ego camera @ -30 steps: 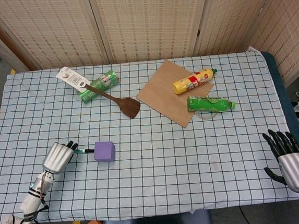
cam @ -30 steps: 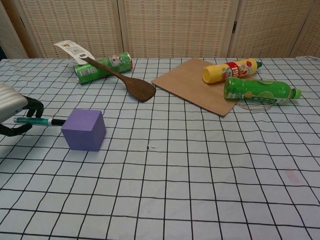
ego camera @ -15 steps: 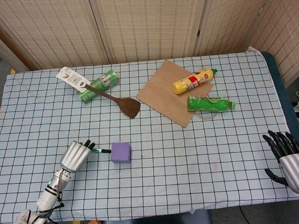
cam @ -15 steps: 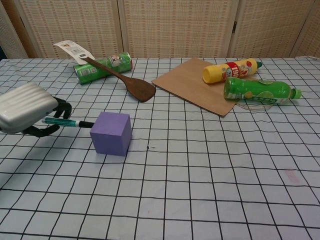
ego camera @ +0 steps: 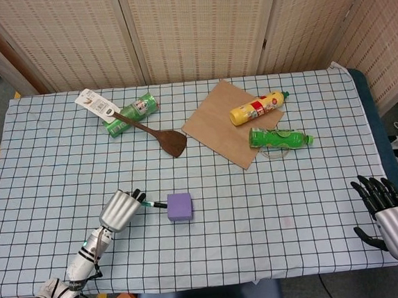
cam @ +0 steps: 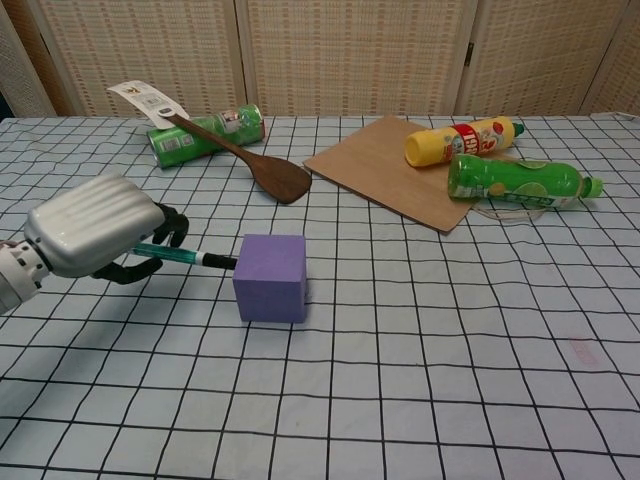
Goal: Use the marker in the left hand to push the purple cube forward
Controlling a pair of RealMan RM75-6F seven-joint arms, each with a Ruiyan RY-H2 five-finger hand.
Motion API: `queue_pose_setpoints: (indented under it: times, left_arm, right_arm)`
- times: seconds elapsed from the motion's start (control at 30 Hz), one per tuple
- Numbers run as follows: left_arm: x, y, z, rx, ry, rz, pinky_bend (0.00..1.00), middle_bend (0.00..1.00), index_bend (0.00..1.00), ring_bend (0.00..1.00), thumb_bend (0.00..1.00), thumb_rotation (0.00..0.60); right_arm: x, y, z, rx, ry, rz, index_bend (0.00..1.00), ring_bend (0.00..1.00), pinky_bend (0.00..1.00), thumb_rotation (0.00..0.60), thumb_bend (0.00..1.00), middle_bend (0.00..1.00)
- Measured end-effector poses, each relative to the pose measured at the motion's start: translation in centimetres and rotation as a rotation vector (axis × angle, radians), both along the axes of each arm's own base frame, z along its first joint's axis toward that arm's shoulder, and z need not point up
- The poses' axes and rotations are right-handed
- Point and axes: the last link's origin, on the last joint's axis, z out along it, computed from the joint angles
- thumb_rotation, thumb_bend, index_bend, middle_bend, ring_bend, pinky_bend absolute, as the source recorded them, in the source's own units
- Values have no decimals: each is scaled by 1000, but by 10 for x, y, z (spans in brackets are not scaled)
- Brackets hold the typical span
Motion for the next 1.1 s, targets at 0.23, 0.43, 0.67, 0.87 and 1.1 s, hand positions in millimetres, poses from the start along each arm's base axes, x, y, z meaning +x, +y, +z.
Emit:
queue_pose_setpoints:
  times: [0.23, 0.43, 0.67, 0.87, 1.1]
  left_arm:
    - [24, -6, -14, -19, 6, -36, 1000, 742, 776, 832, 680, 600]
    - [46, -3, -26, -30, 9, -50, 1000, 742, 776, 832, 679, 600]
    - [69, 0, -45, -53, 16, -57, 1000, 742, 776, 831, 679, 600]
    - [87, 1, -61, -73, 19, -77, 1000, 744, 776, 831, 679, 600]
    - [112, 3, -74, -82, 17, -124, 1000, 744, 776, 832, 679, 600]
  right_arm:
    - [0, 4, 2, 14, -11, 14, 0, 0, 0, 600, 126, 0]
    - [0, 6, 5, 18, -20, 20, 0, 0, 0, 600, 126, 0]
    - [-1, 8, 10, 11, -39, 23, 0, 0, 0, 600, 125, 0]
    - [-3, 9, 15, 8, -52, 20, 0, 0, 0, 600, 126, 0]
    - [-4, 12, 19, 5, -67, 17, 0, 0, 0, 600, 126, 0]
